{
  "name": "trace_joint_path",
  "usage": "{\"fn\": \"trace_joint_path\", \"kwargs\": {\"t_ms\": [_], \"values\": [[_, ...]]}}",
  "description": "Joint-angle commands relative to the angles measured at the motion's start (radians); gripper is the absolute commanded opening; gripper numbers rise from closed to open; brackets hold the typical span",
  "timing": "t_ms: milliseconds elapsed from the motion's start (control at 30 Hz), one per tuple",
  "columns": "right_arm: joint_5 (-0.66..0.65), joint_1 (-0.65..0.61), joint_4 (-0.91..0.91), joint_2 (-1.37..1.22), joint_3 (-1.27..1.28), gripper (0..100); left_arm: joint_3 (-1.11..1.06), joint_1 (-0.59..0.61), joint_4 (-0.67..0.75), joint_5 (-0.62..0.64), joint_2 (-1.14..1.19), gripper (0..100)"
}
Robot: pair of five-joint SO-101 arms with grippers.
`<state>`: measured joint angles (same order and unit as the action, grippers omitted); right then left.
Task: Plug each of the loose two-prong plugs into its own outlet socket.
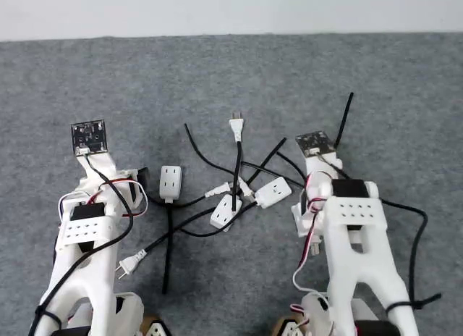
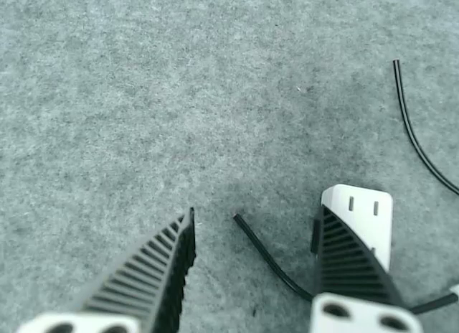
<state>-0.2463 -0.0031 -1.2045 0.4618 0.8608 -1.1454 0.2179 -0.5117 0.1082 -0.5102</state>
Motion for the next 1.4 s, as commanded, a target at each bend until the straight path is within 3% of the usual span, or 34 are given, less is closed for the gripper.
{"fn": "trace_joint_path", "kwargs": {"t_ms": [0, 300, 467, 733, 933, 1167, 1367], "values": [[-0.043, 0.058, 0.054, -0.097, -0.006, 0.8, 0.004, 0.005, 0.031, 0.009, -0.020, 25], [-0.117, 0.199, 0.166, -0.289, -0.014, 0.8, 0.004, 0.005, 0.031, 0.009, -0.020, 25], [-0.124, 0.208, 0.171, -0.283, -0.014, 0.8, 0.004, 0.005, 0.031, 0.009, -0.020, 25], [-0.057, 0.196, 0.076, -0.282, -0.160, 0.8, 0.004, 0.005, 0.031, 0.009, -0.020, 25], [-0.046, 0.079, -0.073, -0.283, -0.284, 5.5, 0.004, 0.005, 0.031, 0.009, -0.020, 25], [0.023, -0.016, -0.074, -0.292, -0.287, 7.2, 0.004, 0.008, 0.031, 0.009, -0.020, 25], [0.017, 0.018, -0.002, -0.294, -0.206, 7.6, 0.004, 0.008, 0.031, 0.009, -0.020, 25]]}}
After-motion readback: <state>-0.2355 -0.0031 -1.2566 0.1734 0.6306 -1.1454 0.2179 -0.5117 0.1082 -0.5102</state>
